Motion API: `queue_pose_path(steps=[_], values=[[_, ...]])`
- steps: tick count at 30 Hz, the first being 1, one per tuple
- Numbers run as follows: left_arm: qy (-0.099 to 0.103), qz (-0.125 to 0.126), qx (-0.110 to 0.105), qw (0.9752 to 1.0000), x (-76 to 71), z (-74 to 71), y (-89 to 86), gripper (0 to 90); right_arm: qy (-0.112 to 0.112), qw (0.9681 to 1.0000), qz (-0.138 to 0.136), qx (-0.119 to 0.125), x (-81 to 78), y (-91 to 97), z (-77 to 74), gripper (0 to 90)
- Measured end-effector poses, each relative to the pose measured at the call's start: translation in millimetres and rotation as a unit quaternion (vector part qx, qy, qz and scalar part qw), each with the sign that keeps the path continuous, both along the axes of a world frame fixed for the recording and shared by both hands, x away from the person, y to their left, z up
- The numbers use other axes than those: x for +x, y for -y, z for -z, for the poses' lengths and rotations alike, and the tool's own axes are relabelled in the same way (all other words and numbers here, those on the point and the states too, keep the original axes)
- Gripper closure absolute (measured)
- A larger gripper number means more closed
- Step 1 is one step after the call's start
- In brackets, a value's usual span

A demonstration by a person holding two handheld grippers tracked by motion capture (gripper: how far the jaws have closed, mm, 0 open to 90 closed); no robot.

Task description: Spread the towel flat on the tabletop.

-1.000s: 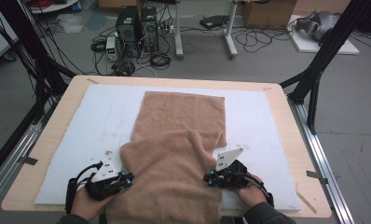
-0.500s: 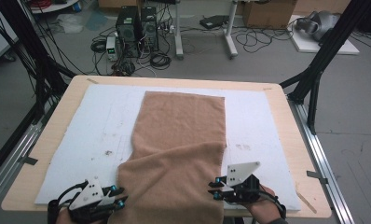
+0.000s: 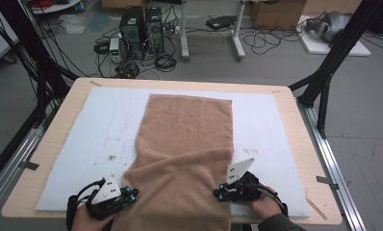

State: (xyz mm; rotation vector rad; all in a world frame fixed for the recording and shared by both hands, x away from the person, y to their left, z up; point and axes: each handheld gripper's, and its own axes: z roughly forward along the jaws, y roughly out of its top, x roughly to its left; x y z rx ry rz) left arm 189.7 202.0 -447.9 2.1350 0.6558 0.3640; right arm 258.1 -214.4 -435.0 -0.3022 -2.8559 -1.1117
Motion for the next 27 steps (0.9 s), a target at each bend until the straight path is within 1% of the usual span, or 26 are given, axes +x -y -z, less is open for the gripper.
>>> queue_pose_path(steps=[2, 3, 4, 5, 6, 7, 8, 10, 12, 13, 14, 15, 16, 17, 18, 19, 21, 22, 24, 27], values=[[0.002, 0.012, -0.004, 0.9999, -14.6, -4.0, -1.1, 87.2, 0.003, 0.9998, -0.019, -0.003, -11.3, 0.6, -6.4, 86.8], [0.005, 0.017, -0.006, 0.9998, -21.0, -6.8, -2.1, 87.1, 0.006, 0.9996, -0.029, 0.002, -17.6, 1.9, -10.6, 86.6], [0.006, 0.021, -0.010, 0.9997, -25.2, -9.8, -3.5, 86.3, 0.015, 0.9994, -0.029, 0.010, -23.4, 3.9, -15.9, 84.6], [0.011, 0.019, -0.014, 0.9997, -27.9, -12.8, -4.7, 83.3, 0.027, 0.9991, -0.026, 0.022, -26.5, 7.0, -21.1, 81.9], [0.015, 0.010, -0.010, 0.9998, -27.4, -15.7, -5.7, 72.8, 0.029, 0.9989, -0.018, 0.031, -27.3, 10.8, -25.9, 79.0], [0.019, 0.008, -0.009, 0.9997, -24.2, -17.9, -7.5, 67.6, 0.038, 0.9987, -0.004, 0.034, -25.4, 14.4, -28.9, 75.6], [0.023, 0.002, -0.010, 0.9997, -19.7, -19.0, -8.9, 66.6, 0.042, 0.9986, 0.010, 0.032, -21.1, 17.9, -29.9, 75.4], [0.023, -0.010, -0.005, 0.9997, -7.7, -17.9, -11.1, 64.9, 0.037, 0.9985, 0.029, 0.028, -12.1, 22.0, -27.1, 70.9], [0.019, -0.015, 0.000, 0.9997, 4.7, -12.5, -11.9, 64.9, 0.029, 0.9989, 0.030, 0.020, -5.1, 21.5, -19.6, 68.1], [0.015, -0.017, 0.007, 0.9997, 10.2, -8.6, -11.9, 64.9, 0.024, 0.9991, 0.032, 0.014, -3.3, 19.7, -15.1, 67.5], [0.009, -0.018, 0.015, 0.9997, 14.6, -3.7, -11.0, 64.9, 0.020, 0.9994, 0.027, 0.009, -2.2, 17.3, -10.6, 67.3], [0.000, -0.011, 0.018, 0.9998, 17.7, 1.4, -10.1, 65.4, 0.016, 0.9996, 0.022, 0.003, -2.2, 14.6, -6.6, 67.4], [0.002, -0.009, 0.003, 1.0000, 17.6, 3.5, -10.9, 68.1, 0.012, 0.9998, 0.017, 0.002, -2.4, 11.4, -2.3, 69.5], [0.002, -0.010, 0.000, 0.9999, 17.5, 3.9, -11.0, 73.6, 0.009, 0.9999, 0.013, -0.004, -3.4, 8.4, 1.6, 72.6], [0.007, -0.011, -0.001, 0.9999, 15.5, 4.0, -10.3, 81.4, 0.015, 0.9998, 0.013, 0.001, -4.7, 7.6, 3.3, 80.8], [0.015, -0.015, 0.006, 0.9998, 13.5, 4.0, -9.5, 84.6, 0.006, 0.9999, 0.006, 0.009, -4.2, 9.1, 3.8, 85.5], [0.028, -0.025, 0.011, 0.9992, 8.4, 4.4, -8.4, 87.1, 0.001, 1.0000, 0.000, 0.007, -2.1, 10.5, 3.2, 87.0], [0.030, -0.030, 0.011, 0.9991, 6.5, 4.4, -9.4, 87.4, -0.002, 1.0000, -0.004, 0.005, -2.2, 10.9, 2.3, 87.5], [0.028, -0.038, 0.003, 0.9989, 2.3, 5.1, -13.1, 87.7, 0.004, 0.9999, -0.011, -0.006, -3.2, 13.1, -0.8, 87.8], [0.032, -0.041, 0.004, 0.9986, -5.8, 4.6, -15.6, 87.9, -0.001, 0.9998, -0.018, -0.009, -7.7, 17.9, -5.3, 88.1]])
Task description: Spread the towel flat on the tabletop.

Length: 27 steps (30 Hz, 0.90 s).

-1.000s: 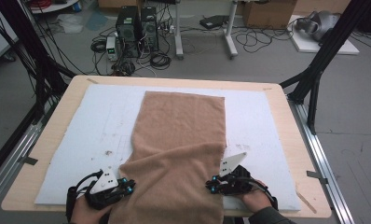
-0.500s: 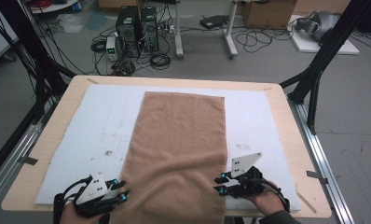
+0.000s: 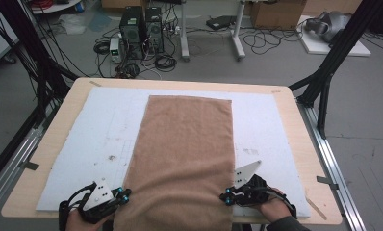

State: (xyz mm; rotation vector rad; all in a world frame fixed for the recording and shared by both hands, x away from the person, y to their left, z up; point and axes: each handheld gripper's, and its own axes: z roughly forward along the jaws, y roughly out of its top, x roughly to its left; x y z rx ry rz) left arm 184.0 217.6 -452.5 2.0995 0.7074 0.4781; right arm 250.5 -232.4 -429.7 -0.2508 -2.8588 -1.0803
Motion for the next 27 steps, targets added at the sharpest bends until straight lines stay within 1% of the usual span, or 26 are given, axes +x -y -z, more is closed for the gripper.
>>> queue_pose_path(steps=[3, 4, 5, 6, 7, 8, 9, 10, 11, 12, 13, 14, 15, 16, 17, 18, 20, 22, 24, 25, 26, 27], values=[[-0.001, 0.009, 0.003, 1.0000, -7.7, -2.3, 1.3, 87.9, 0.002, 1.0000, -0.009, -0.001, -7.1, 3.9, -5.4, 88.1], [0.000, 0.009, 0.003, 1.0000, -9.4, -3.3, 1.6, 87.9, 0.010, 0.9999, -0.003, 0.002, -9.1, 5.4, -7.7, 88.1], [-0.002, 0.011, 0.002, 0.9999, -9.5, -4.6, 0.8, 87.9, 0.011, 0.9999, 0.002, 0.009, -10.6, 6.5, -10.4, 87.4], [-0.004, 0.011, -0.004, 0.9999, -8.9, -6.1, 0.1, 87.7, 0.011, 0.9998, 0.001, 0.018, -11.9, 6.3, -12.4, 84.4], [-0.007, 0.009, -0.012, 0.9999, -7.3, -7.6, -0.4, 87.0, 0.014, 0.9996, 0.000, 0.026, -13.3, 4.0, -14.1, 78.6], [-0.008, 0.010, -0.015, 0.9998, -5.3, -9.4, -0.4, 84.6, 0.014, 0.9993, -0.001, 0.035, -13.8, 0.3, -14.6, 77.1], [-0.012, 0.013, -0.018, 0.9997, -3.6, -10.2, 1.1, 76.9, 0.007, 0.9991, -0.009, 0.042, -14.3, -4.8, -14.1, 74.5], [-0.016, 0.019, -0.014, 0.9996, -1.6, -10.0, 3.3, 70.2, 0.010, 0.9990, -0.014, 0.041, -14.6, -11.1, -12.6, 72.0], [-0.020, 0.021, -0.006, 0.9996, -0.1, -8.5, 6.1, 65.7, 0.007, 0.9989, -0.021, 0.041, -13.9, -17.2, -9.5, 71.8], [-0.023, 0.023, 0.003, 0.9995, 1.3, -6.1, 8.6, 64.3, 0.004, 0.9988, -0.027, 0.041, -13.7, -22.9, -5.7, 70.8], [-0.024, 0.027, 0.012, 0.9993, 1.9, -3.1, 10.3, 67.0, 0.002, 0.9989, -0.032, 0.033, -14.1, -28.0, -1.8, 70.8], [-0.020, 0.027, 0.007, 0.9994, 1.2, -1.5, 10.2, 71.2, -0.001, 0.9991, -0.038, 0.021, -14.8, -31.9, 2.2, 71.4], [-0.020, 0.025, 0.003, 0.9995, 0.9, -0.8, 9.9, 77.9, -0.001, 0.9990, -0.044, 0.014, -15.3, -34.7, 5.9, 73.1], [-0.020, 0.022, 0.002, 0.9996, 0.2, -0.5, 9.8, 82.5, 0.001, 0.9990, -0.043, 0.011, -17.0, -35.8, 8.5, 77.2], [-0.021, 0.019, 0.003, 0.9996, -0.6, -0.6, 9.9, 84.7, 0.002, 0.9989, -0.045, 0.014, -17.9, -34.4, 8.9, 83.3], [-0.022, 0.012, 0.004, 0.9997, -2.0, -1.2, 11.0, 85.7, -0.003, 0.9986, -0.051, 0.014, -19.1, -33.2, 9.1, 85.4], [-0.020, 0.009, 0.016, 0.9996, -6.5, -3.3, 13.9, 86.4, -0.009, 0.9980, -0.062, 0.011, -22.4, -32.4, 8.6, 85.8], [-0.019, 0.012, 0.013, 0.9997, -9.4, -4.5, 13.6, 86.3, -0.011, 0.9975, -0.069, 0.013, -25.0, -31.6, 7.2, 85.4], [-0.023, 0.009, -0.005, 0.9997, -7.5, -6.9, 10.5, 84.9, -0.010, 0.9978, -0.055, 0.037, -22.6, -27.0, 3.4, 82.0], [-0.022, 0.009, -0.010, 0.9997, -5.2, -8.8, 9.2, 82.8, -0.007, 0.9980, -0.041, 0.047, -20.0, -23.9, 1.1, 78.5], [-0.020, 0.006, -0.011, 0.9997, -2.6, -10.9, 8.4, 79.0, -0.002, 0.9984, -0.022, 0.052, -16.7, -20.8, -1.0, 74.2], [-0.019, 0.003, -0.014, 0.9997, 0.5, -13.0, 8.2, 73.4, 0.000, 0.9984, -0.009, 0.057, -12.2, -17.8, -2.4, 72.4]])
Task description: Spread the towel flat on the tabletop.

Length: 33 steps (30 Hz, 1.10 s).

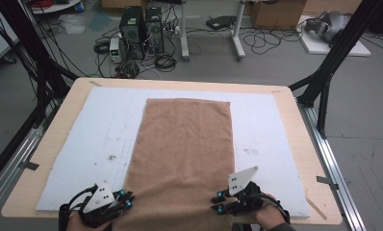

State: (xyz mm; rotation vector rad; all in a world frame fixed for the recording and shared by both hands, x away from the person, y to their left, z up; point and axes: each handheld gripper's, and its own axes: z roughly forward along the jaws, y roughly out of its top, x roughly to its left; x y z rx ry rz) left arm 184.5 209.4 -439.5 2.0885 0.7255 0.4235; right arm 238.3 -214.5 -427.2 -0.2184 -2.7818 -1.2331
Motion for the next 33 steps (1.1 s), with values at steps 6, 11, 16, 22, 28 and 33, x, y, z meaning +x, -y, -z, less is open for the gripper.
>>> queue_pose_path(steps=[6, 11, 16, 22, 28, 33], values=[[-0.004, 0.003, -0.023, 0.9997, 25.6, -14.8, -3.6, 60.4, 0.009, 0.9972, 0.071, 0.025, 24.6, 17.9, -9.5, 61.7], [-0.008, 0.002, -0.025, 0.9997, 51.8, -25.5, -0.6, 53.5, 0.021, 0.9933, 0.112, 0.018, 43.4, 23.8, -18.5, 53.9], [-0.010, -0.008, -0.022, 0.9997, 73.3, -31.3, 3.2, 46.7, 0.033, 0.9885, 0.147, 0.018, 63.9, 22.3, -27.6, 38.8], [-0.015, -0.018, -0.047, 0.9986, 91.5, -38.1, 3.6, 40.7, 0.049, 0.9806, 0.188, 0.027, 85.0, 26.2, -37.7, 28.0], [-0.012, -0.024, -0.047, 0.9985, 114.1, -49.6, 7.5, 38.3, 0.056, 0.9759, 0.208, 0.034, 103.9, 34.0, -51.3, 26.2], [-0.007, -0.022, -0.050, 0.9985, 130.5, -60.8, 12.0, 38.4, 0.056, 0.9770, 0.204, 0.023, 117.3, 30.8, -57.7, 25.4]])
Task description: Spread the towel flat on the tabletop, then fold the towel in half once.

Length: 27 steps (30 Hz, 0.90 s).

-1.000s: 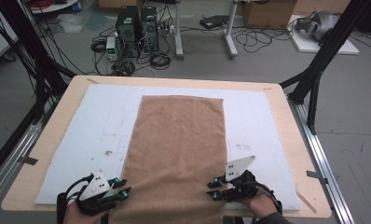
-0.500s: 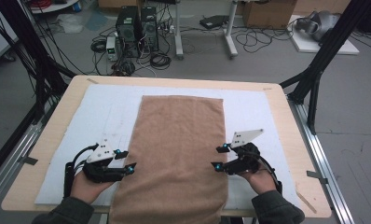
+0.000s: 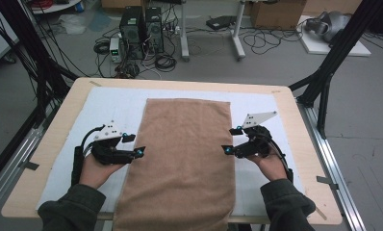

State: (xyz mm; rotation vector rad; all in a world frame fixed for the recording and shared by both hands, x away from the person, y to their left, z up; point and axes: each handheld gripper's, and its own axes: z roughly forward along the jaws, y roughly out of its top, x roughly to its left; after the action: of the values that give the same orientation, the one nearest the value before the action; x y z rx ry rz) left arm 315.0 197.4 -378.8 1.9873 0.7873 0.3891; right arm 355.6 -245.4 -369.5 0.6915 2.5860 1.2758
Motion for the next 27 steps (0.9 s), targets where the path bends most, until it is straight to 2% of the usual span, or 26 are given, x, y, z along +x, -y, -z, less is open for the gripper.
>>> queue_pose_path(steps=[2, 5, 7, 8, 10, 12, 18, 20, 24, 27], values=[[0.001, -0.001, 0.000, 1.0000, 6.0, -2.2, 1.7, 38.4, 0.003, 1.0000, 0.000, 0.000, 3.9, -1.2, 0.4, 25.4], [-0.010, -0.007, -0.017, 0.9998, 17.8, -2.2, 2.7, 37.7, -0.005, 1.0000, 0.002, -0.003, 11.1, -0.4, 5.8, 25.5], [-0.014, -0.011, -0.013, 0.9997, 25.2, -3.8, 3.3, 37.7, -0.010, 0.9999, 0.006, -0.005, 17.0, 0.9, 10.0, 25.6], [-0.014, -0.013, -0.014, 0.9997, 28.0, -5.5, 4.0, 37.7, -0.013, 0.9999, 0.007, 0.001, 19.7, 2.0, 11.3, 25.8], [-0.008, -0.012, -0.017, 0.9998, 32.8, -9.6, 5.6, 37.8, -0.016, 0.9998, 0.012, 0.005, 24.2, 4.2, 12.3, 25.8], [-0.006, -0.015, -0.016, 0.9997, 38.4, -13.9, 6.6, 38.1, -0.018, 0.9997, 0.016, -0.005, 29.0, 4.9, 9.2, 25.8], [0.004, -0.036, -0.005, 0.9993, 64.1, -24.5, 7.6, 39.0, -0.004, 0.9995, 0.027, -0.018, 48.8, 6.7, -13.4, 26.0], [0.010, -0.044, -0.005, 0.9990, 74.0, -22.0, 8.6, 39.7, -0.003, 0.9992, 0.034, -0.023, 58.2, 7.0, -15.2, 26.1], [-0.011, -0.053, 0.007, 0.9985, 98.9, -2.5, 8.7, 42.7, 0.004, 0.9978, 0.059, -0.029, 73.3, 7.8, -5.7, 28.7], [-0.036, -0.064, 0.023, 0.9970, 112.3, 15.2, 8.5, 43.1, -0.001, 0.9973, 0.064, -0.035, 81.1, 5.8, 8.4, 37.4]])
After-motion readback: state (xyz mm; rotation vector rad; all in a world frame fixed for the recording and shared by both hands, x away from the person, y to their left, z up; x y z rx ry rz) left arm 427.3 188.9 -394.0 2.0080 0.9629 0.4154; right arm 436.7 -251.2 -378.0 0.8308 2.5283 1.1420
